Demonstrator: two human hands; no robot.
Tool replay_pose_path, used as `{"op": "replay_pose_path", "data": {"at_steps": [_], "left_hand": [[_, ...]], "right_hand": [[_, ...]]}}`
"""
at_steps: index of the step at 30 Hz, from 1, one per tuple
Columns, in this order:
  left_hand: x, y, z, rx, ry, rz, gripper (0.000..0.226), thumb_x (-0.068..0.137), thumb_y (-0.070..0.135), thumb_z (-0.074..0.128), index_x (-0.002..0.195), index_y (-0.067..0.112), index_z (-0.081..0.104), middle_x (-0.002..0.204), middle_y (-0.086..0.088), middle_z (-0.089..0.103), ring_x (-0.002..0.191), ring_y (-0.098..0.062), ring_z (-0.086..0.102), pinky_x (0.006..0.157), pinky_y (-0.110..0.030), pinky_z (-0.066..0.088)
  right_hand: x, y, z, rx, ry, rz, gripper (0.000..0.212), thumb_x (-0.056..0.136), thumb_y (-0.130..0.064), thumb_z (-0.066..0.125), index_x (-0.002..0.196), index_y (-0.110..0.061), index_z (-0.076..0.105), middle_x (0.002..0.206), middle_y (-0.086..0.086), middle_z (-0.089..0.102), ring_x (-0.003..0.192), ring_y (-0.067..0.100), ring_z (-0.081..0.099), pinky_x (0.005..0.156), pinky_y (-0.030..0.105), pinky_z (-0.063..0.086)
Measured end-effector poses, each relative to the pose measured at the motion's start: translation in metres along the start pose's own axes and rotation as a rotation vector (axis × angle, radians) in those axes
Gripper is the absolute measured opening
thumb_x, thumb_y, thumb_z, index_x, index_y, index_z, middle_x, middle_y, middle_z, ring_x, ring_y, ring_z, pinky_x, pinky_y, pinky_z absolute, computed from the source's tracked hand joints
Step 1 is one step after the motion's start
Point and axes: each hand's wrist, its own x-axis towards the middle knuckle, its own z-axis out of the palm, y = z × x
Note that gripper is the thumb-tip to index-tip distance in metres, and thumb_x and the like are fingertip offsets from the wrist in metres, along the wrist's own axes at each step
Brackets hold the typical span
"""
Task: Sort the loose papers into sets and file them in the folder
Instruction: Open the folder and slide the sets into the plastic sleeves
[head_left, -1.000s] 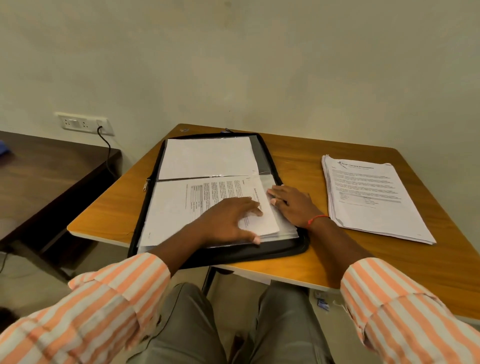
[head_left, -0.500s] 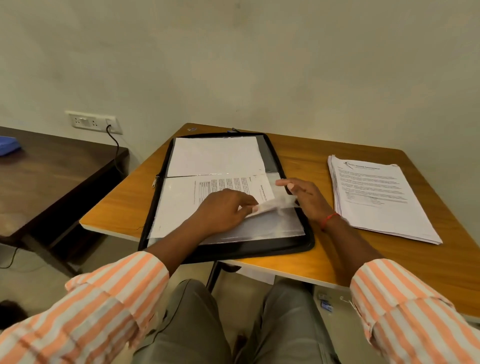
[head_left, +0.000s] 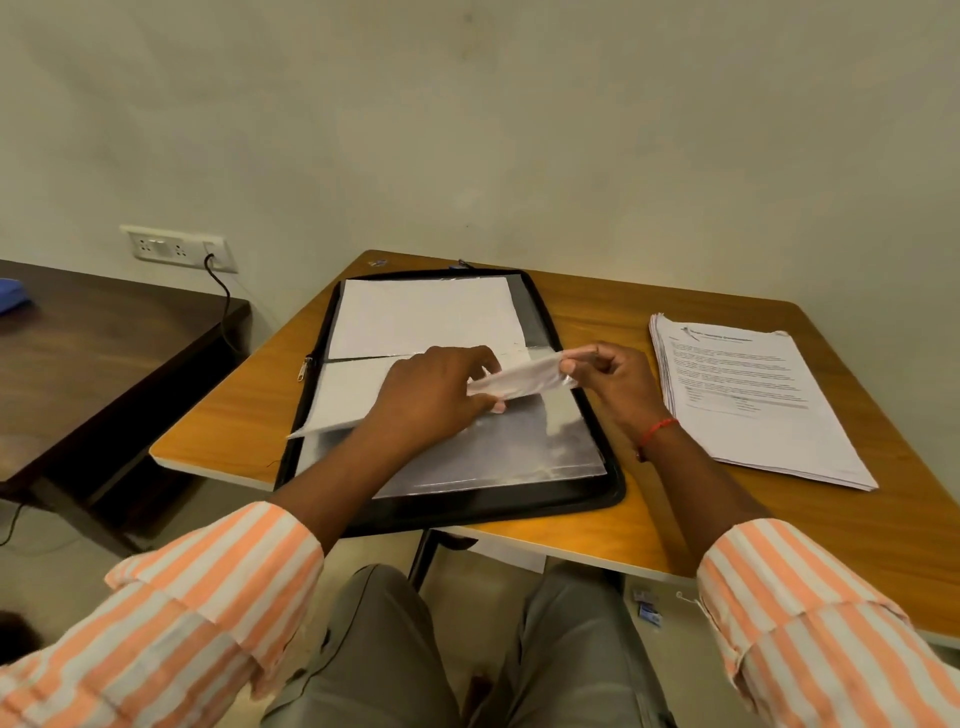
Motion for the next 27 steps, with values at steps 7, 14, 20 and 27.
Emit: {"op": "replay_pose_path", "data": {"at_steps": [7, 14, 20, 27], "left_hand": [[-0.005, -0.021, -0.019, 0.25, 0.195, -0.003, 0.019, 0.101, 0.037, 0.053, 0.112, 0.029, 0.067, 0.096, -0.002, 0.073, 0.085, -0.027, 0.066, 0.067, -0.033, 0.048], [0.038, -0.015, -0.034, 0.327, 0.463, 0.119, 0.016, 0.091, 0.013, 0.064, 0.104, 0.018, 0.071, 0.09, -0.005, 0.073, 0.085, -0.032, 0.066, 0.071, -0.037, 0.039], [0.023, 0.002, 0.0, 0.343, 0.594, 0.3, 0.03, 0.082, 0.009, 0.065, 0.112, 0.012, 0.066, 0.106, -0.011, 0.065, 0.095, -0.03, 0.058, 0.079, -0.039, 0.043], [0.033, -0.03, 0.038, 0.212, 0.424, 0.024, 0.045, 0.085, 0.026, 0.075, 0.126, 0.012, 0.061, 0.127, -0.012, 0.06, 0.114, -0.03, 0.056, 0.098, -0.039, 0.047]], "right_hand": [[0.005, 0.001, 0.0, 0.154, -0.048, 0.047, 0.024, 0.083, 0.0, 0.076, 0.106, -0.008, 0.07, 0.105, 0.005, 0.073, 0.101, 0.017, 0.069, 0.089, 0.028, 0.056], [0.023, 0.009, 0.013, -0.055, 0.12, 0.06, 0.016, 0.087, -0.005, 0.075, 0.102, -0.008, 0.073, 0.099, 0.0, 0.074, 0.092, 0.008, 0.068, 0.083, 0.019, 0.056], [0.057, 0.0, 0.028, 0.051, 0.204, 0.055, 0.027, 0.082, 0.011, 0.072, 0.087, -0.016, 0.07, 0.091, -0.002, 0.071, 0.078, 0.003, 0.066, 0.061, 0.018, 0.053], [0.093, 0.003, 0.04, 0.185, 0.151, 0.097, 0.022, 0.085, 0.007, 0.069, 0.097, -0.012, 0.071, 0.1, 0.006, 0.07, 0.09, 0.017, 0.064, 0.074, 0.024, 0.055]]}}
